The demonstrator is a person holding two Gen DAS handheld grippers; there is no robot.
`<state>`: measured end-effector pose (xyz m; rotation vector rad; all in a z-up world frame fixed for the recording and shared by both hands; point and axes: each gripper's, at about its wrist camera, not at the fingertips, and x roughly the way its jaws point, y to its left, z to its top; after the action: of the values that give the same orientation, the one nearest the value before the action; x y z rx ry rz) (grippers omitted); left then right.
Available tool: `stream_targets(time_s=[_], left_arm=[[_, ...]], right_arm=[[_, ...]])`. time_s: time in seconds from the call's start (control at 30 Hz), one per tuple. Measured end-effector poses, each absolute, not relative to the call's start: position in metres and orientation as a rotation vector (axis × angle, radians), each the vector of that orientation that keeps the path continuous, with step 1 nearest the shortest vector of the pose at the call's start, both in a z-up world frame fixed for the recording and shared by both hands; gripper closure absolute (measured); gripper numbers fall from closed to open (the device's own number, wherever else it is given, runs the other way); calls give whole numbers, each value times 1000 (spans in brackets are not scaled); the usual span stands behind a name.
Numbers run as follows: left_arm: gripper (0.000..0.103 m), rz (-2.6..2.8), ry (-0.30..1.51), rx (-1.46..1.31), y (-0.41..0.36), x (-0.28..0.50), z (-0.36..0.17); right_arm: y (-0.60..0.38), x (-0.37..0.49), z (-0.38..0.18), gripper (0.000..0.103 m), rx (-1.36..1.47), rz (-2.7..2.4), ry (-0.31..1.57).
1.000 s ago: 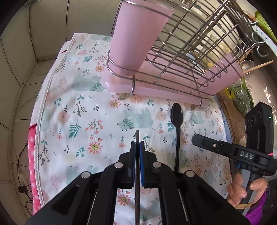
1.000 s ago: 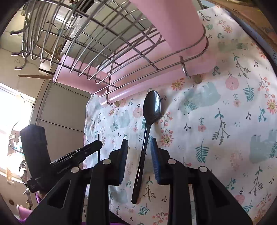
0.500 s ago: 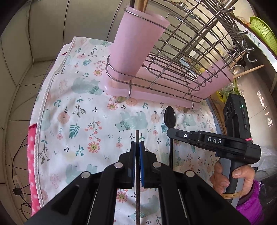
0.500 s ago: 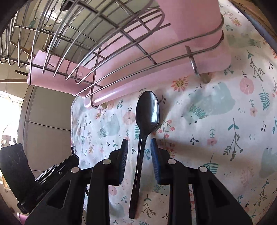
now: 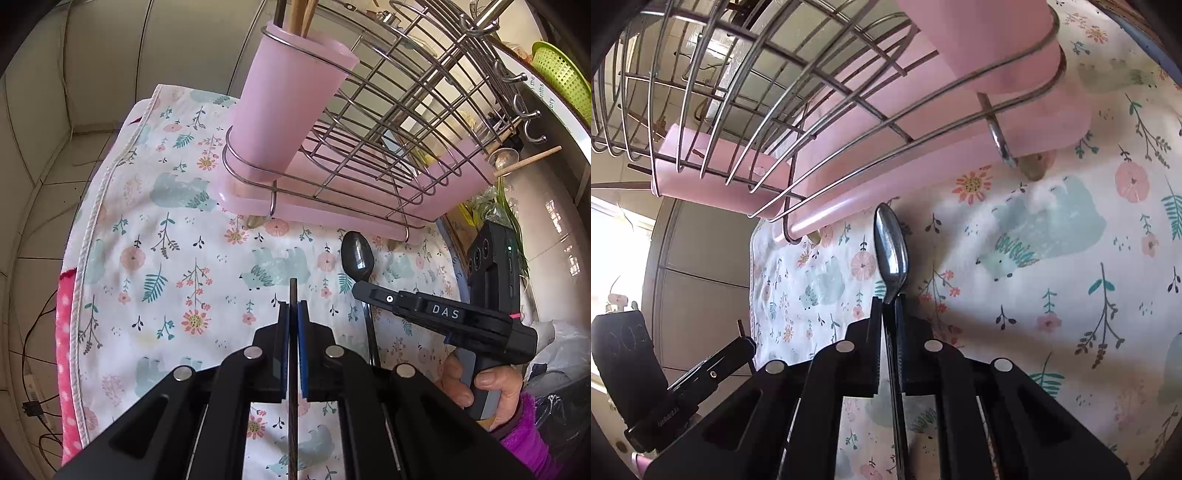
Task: Organize utensils
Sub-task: 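Lift the black spoon with the right tool and carry it above the pink cup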
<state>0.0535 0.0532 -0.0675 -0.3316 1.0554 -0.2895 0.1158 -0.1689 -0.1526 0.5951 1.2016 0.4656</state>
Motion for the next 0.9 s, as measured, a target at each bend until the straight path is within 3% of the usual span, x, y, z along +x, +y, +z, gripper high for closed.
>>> stream_targets(time_s=[0.27, 0.9], left_arm=[[99, -278, 958, -362, 59, 42, -46], [99, -245, 673, -355, 68, 3, 36]], right_arm=[[-176, 89, -133, 99, 588, 512, 1067], [-210, 10, -22, 99, 474, 539, 568]])
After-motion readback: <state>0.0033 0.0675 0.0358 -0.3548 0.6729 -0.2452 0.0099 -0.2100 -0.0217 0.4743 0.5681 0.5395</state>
